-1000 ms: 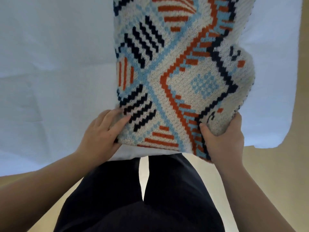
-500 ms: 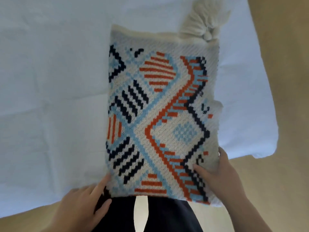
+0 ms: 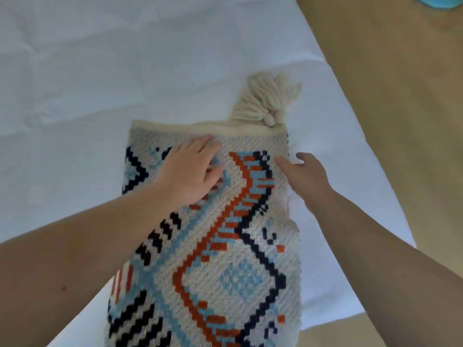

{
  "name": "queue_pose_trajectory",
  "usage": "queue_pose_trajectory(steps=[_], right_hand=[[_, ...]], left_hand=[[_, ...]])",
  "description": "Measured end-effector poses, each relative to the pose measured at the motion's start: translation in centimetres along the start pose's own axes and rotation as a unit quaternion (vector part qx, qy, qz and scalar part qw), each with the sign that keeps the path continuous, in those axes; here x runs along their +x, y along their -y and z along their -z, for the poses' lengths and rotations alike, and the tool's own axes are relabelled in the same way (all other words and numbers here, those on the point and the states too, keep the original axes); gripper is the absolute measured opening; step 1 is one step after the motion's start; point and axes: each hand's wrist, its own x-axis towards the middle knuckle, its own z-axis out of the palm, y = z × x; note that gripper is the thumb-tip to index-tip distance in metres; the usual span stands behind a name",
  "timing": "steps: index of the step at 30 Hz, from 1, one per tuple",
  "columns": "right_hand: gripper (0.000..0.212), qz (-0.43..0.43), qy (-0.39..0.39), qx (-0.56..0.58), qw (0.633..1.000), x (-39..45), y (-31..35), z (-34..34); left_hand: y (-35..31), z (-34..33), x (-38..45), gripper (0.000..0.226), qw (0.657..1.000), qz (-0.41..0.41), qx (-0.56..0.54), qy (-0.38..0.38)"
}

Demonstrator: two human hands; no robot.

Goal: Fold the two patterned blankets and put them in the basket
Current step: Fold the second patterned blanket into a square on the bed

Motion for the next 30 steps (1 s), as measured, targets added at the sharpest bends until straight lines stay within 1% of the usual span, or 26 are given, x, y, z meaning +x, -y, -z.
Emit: queue_pose_trajectory(steps=[1, 2, 3, 4, 6, 7, 9, 10, 12, 14, 16, 18, 20, 21, 22, 23, 24, 25, 26, 28, 29, 30], right_hand=[[0.055, 0.013, 0.011, 0.0, 1.0, 1.1, 0.7, -0.1], [0.035, 0.025, 0.021, 0.009, 0.999, 2.3, 1.4, -0.5], [0.021, 0.032, 0.028, 0.023, 0.999, 3.1, 2.0, -1.0], [0.017, 0.039, 0.029, 0.032, 0.998, 3.9, 2.5, -1.4], [0.019, 0.056, 0.007, 0.036, 0.998, 5.2, 3.2, -2.3], [0.02, 0.072, -0.008, 0.033, 0.997, 5.8, 3.4, -2.7], [0.015, 0.104, -0.03, 0.03, 0.994, 6.8, 3.8, -3.4], [0.011, 0.115, -0.034, 0.033, 0.992, 7.2, 4.1, -3.6], [0.006, 0.129, -0.019, 0.046, 0.99, 7.8, 4.5, -3.7], [0.009, 0.126, 0.015, 0.066, 0.99, 8.4, 5.1, -3.7], [0.016, 0.122, 0.036, 0.088, 0.988, 8.9, 5.6, -3.6], [0.02, 0.124, 0.038, 0.105, 0.986, 9.5, 5.9, -3.4], [0.017, 0.125, 0.046, 0.105, 0.986, 9.8, 5.8, -3.5], [0.016, 0.125, 0.048, 0.101, 0.986, 10.0, 5.6, -3.7], [0.016, 0.129, 0.042, 0.1, 0.986, 10.0, 5.5, -3.8], [0.015, 0.139, 0.023, 0.097, 0.985, 10.1, 5.6, -3.7], [0.011, 0.155, -0.006, 0.088, 0.984, 10.1, 5.9, -3.6], [0.007, 0.177, -0.042, 0.074, 0.98, 10.1, 6.4, -3.2], [0.011, 0.203, -0.081, 0.055, 0.974, 10.2, 7.2, -2.7], [0.018, 0.244, -0.143, 0.007, 0.959, 10.4, 9.0, -1.7], [0.016, 0.259, -0.16, -0.001, 0.952, 10.6, 9.9, -1.3], [0.01, 0.269, -0.174, 0.001, 0.947, 11.0, 10.4, -0.9]], left_hand=[[0.4, 0.3, 1.7, 0.061, 1.0, 0.015, -0.002, -0.001], [1.1, 0.6, 3.5, 0.061, 1.0, 0.027, -0.006, -0.001], [1.9, 0.7, 5.1, 0.063, 0.999, 0.033, -0.008, 0.001], [2.5, 0.7, 6.5, 0.064, 0.999, 0.032, -0.003, 0.001], [3.3, 0.8, 8.5, 0.064, 1.0, 0.019, 0.009, 0.01], [3.5, 0.8, 9.3, 0.061, 1.0, 0.012, -0.002, 0.018], [4.0, 0.5, 10.1, 0.046, 0.998, -0.005, -0.062, 0.021], [4.2, 0.3, 10.3, 0.039, 0.996, -0.015, -0.092, 0.005], [4.7, 0.1, 10.2, 0.031, 0.991, -0.055, -0.105, -0.06], [5.3, -0.4, 10.2, 0.03, 0.981, -0.112, -0.092, -0.131], [5.5, -1.1, 9.9, 0.035, 0.975, -0.149, -0.064, -0.151], [5.5, -1.8, 9.8, 0.044, 0.977, -0.165, -0.022, -0.135], [5.1, -2.2, 9.7, 0.051, 0.977, -0.182, 0.002, -0.114], [4.9, -2.1, 9.8, 0.053, 0.98, -0.174, -0.007, -0.099], [4.9, -1.9, 10.0, 0.055, 0.985, -0.149, -0.03, -0.076], [4.8, -1.6, 10.4, 0.06, 0.99, -0.119, -0.045, -0.054], [4.8, -1.2, 10.8, 0.064, 0.993, -0.106, -0.035, -0.041], [4.8, -0.9, 11.1, 0.064, 0.992, -0.114, -0.012, -0.043], [4.9, -0.3, 11.5, 0.062, 0.989, -0.134, 0.001, -0.061], [5.3, 1.4, 12.2, 0.052, 0.972, -0.176, 0.016, -0.155], [5.3, 2.5, 12.9, 0.047, 0.967, -0.164, 0.013, -0.194], [5.4, 3.3, 13.7, 0.043, 0.967, -0.135, 0.003, -0.217]])
